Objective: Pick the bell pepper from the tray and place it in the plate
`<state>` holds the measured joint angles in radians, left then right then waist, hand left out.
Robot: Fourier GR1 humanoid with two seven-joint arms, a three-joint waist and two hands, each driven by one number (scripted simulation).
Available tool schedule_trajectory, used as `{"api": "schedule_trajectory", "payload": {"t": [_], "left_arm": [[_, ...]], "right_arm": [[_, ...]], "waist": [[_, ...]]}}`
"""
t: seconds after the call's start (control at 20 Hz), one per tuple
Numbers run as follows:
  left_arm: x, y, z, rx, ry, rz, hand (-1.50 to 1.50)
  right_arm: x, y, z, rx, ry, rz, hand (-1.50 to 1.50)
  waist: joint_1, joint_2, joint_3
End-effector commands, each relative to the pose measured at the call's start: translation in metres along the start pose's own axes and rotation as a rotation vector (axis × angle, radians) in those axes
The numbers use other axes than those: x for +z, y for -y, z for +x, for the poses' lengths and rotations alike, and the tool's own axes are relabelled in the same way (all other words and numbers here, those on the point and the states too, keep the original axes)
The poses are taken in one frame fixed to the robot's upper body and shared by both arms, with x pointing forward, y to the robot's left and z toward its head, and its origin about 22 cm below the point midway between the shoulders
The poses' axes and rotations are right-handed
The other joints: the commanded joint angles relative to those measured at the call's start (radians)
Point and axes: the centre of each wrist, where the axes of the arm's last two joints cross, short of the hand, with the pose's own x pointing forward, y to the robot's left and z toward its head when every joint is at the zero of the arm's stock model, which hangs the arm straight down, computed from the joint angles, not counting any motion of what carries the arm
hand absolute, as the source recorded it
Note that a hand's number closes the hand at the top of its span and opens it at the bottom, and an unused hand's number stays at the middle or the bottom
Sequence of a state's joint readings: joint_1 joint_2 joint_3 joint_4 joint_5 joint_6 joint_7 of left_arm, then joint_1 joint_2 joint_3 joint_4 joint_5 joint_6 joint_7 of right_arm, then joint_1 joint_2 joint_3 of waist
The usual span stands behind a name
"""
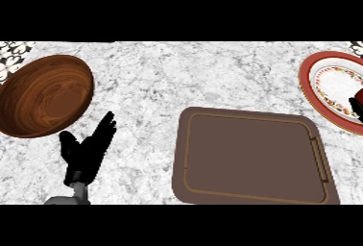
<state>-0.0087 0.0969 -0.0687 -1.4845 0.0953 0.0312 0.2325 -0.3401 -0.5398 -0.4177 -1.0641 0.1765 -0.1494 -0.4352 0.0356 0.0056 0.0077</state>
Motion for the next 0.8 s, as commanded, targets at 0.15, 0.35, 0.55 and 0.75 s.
{"api": "schedule_trajectory", "payload": {"t": [0.15, 0.35, 0.55, 0.75], "left_arm": [[-0.006, 0.013, -0.002, -0.018, -0.045, -0.022, 0.00], [0.001, 0.021, -0.011, 0.004, -0.035, -0.033, 0.00], [-0.005, 0.028, -0.015, -0.021, -0.025, -0.067, 0.00], [-0.012, 0.022, 0.001, -0.015, -0.021, -0.047, 0.00]], "right_arm": [[-0.043, 0.007, -0.022, 0.020, -0.004, -0.022, 1.50], [-0.038, 0.002, -0.036, 0.026, -0.007, -0.045, 1.50], [-0.039, 0.007, -0.039, 0.246, -0.171, 0.119, -1.50], [-0.026, 0.005, -0.051, 0.205, -0.214, 0.301, -1.50]], "waist": [[0.015, 0.012, -0.004], [0.028, 0.018, -0.002], [0.058, 0.039, -0.003], [0.048, 0.035, 0.000]]}}
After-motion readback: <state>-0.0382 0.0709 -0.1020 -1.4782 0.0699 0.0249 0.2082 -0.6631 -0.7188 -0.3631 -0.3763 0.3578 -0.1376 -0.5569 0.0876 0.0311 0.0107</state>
